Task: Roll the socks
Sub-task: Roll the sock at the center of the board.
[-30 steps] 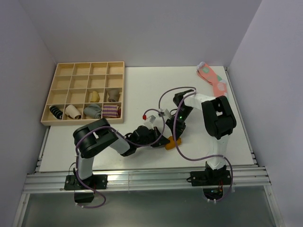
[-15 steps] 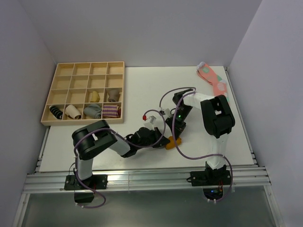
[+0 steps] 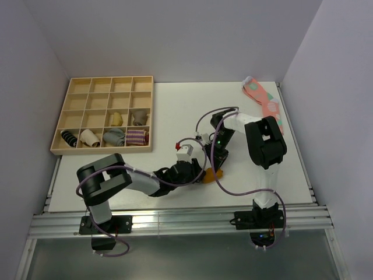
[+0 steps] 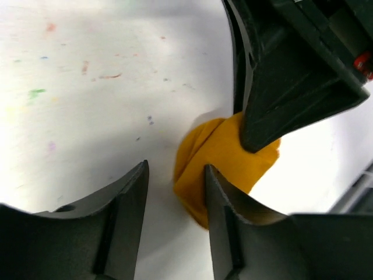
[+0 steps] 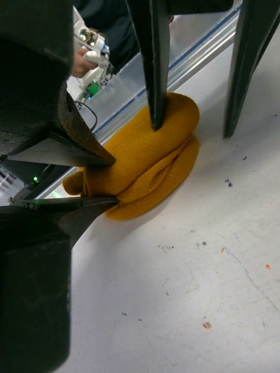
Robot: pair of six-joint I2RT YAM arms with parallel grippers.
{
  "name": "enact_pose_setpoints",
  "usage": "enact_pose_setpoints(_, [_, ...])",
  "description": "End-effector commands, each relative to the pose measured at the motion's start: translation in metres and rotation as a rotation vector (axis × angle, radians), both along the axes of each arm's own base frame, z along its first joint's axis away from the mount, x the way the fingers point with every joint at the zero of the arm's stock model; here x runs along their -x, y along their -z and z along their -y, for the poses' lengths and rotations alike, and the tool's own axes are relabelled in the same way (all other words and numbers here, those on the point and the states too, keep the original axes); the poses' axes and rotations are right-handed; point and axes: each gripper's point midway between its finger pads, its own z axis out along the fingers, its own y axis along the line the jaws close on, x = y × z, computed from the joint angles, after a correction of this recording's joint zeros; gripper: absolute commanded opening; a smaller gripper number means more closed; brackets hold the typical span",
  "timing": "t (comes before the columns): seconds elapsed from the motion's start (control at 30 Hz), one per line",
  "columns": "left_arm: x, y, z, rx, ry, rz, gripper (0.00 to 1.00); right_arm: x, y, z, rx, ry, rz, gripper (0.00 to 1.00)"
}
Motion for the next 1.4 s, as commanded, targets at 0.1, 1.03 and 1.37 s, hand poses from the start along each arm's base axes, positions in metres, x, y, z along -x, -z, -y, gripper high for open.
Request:
enact_pose_setpoints(0.1, [-0.001,0.010,-0.048,-0.348,-0.029,0.140,0.50,-0.029,0.025,0.015,0.110,-0.044,0.106,0.00])
enact_pose_setpoints(1.03, [0.036,-0.047,0.046,-0.522,0.575,0.411,0.64,-0.030,0.026,0.015,0.136,-0.053,0.049,0.00])
enact_pose_setpoints(1.37, [0.029,-0.025,0.046,-0.597,0.592,0.426,0.65,-0.030,0.026,0.017,0.149,-0.059,0.035,0.00])
